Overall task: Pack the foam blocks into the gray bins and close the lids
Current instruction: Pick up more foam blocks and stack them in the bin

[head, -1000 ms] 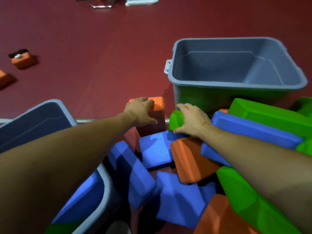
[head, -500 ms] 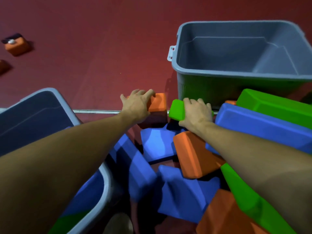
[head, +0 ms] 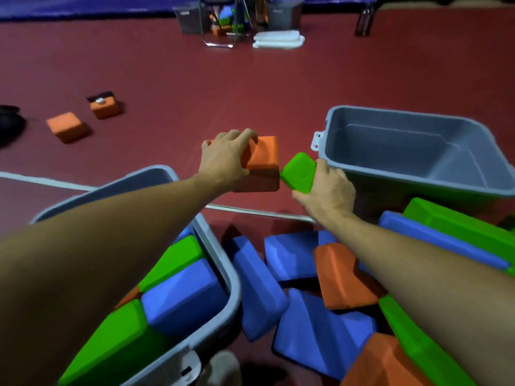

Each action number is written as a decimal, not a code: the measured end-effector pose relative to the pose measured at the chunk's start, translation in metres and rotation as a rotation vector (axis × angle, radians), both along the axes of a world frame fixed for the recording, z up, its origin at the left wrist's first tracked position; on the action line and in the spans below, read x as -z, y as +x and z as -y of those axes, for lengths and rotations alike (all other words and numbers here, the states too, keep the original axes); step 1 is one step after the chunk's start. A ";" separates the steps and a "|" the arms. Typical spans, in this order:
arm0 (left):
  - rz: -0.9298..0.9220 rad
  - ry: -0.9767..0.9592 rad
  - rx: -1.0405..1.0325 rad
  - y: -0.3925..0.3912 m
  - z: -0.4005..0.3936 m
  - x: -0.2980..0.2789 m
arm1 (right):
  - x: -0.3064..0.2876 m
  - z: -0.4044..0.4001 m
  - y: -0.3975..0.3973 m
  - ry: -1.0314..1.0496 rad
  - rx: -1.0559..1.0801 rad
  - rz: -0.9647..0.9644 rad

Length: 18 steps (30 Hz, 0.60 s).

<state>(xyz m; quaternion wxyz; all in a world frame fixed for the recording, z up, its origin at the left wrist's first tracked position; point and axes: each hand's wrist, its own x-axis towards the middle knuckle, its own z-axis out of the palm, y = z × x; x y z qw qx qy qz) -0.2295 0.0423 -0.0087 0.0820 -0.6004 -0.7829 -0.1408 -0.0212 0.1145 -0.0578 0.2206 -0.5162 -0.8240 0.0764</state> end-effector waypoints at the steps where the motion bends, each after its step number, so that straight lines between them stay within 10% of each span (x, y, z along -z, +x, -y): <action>1: -0.016 0.022 -0.005 -0.003 0.012 -0.012 | -0.011 0.008 -0.005 0.014 0.001 -0.028; 18: -0.053 0.191 -0.422 -0.138 0.262 -0.069 | -0.090 0.147 -0.165 0.230 -0.541 -0.150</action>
